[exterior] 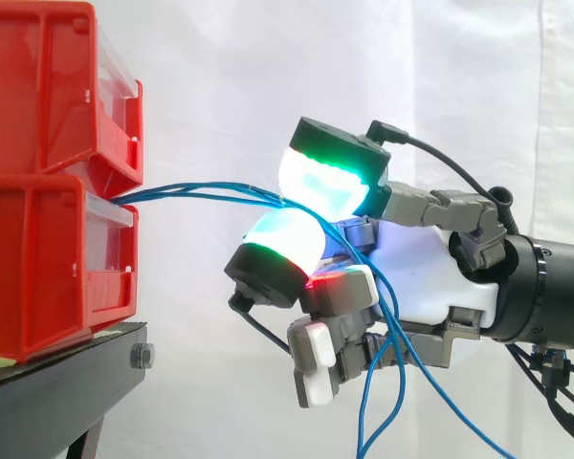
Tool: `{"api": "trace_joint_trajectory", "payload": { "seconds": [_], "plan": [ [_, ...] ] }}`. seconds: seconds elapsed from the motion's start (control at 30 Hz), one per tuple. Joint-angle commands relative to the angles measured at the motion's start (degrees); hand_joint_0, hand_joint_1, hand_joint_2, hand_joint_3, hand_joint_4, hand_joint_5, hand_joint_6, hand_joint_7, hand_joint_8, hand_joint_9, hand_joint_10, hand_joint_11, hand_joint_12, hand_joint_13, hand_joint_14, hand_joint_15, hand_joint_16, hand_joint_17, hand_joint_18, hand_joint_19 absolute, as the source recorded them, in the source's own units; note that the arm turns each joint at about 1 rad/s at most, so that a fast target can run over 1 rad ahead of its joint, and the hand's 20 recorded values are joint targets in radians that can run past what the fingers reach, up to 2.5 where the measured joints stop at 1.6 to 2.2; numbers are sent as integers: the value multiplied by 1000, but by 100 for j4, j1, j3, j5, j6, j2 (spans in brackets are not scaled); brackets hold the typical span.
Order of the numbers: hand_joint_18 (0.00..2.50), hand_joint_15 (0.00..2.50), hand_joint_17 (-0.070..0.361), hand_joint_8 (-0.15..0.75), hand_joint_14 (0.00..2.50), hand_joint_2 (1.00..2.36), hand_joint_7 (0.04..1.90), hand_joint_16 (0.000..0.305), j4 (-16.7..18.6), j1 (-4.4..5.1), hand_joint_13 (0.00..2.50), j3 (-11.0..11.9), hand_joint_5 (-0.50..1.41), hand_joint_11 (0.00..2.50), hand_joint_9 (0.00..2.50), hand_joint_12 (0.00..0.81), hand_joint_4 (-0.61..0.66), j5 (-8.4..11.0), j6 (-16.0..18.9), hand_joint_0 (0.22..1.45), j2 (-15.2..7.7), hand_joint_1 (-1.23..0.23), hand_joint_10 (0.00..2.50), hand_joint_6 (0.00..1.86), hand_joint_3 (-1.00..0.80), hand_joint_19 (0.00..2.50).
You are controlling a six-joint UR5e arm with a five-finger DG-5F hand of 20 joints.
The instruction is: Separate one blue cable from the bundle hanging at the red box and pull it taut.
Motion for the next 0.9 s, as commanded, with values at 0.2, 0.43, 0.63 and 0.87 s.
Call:
{"api": "trace_joint_trajectory", "payload": {
  "seconds": [0.2, 0.43, 0.63, 0.87],
  "plan": [
    [922, 593, 120, 378, 21, 1024, 1144, 53, -11, 2, 1027, -4, -196, 1093, 1051, 460, 239, 11, -21, 635, -8, -702, 22, 842, -142, 448],
    [905, 589, 119, 377, 22, 1020, 1049, 53, 7, 2, 996, -4, -207, 1104, 998, 457, 218, 11, -65, 679, -8, -768, 22, 851, -236, 451],
    [898, 593, 117, 367, 22, 1003, 1050, 52, -11, 11, 980, -4, -215, 1107, 971, 448, 228, 11, -73, 755, -8, -832, 22, 863, -460, 437],
    [896, 599, 115, 374, 22, 1000, 1098, 51, 7, 11, 988, -4, -205, 1101, 1001, 447, 248, 11, -73, 623, 0, -773, 22, 870, -500, 452]
  ]
}}
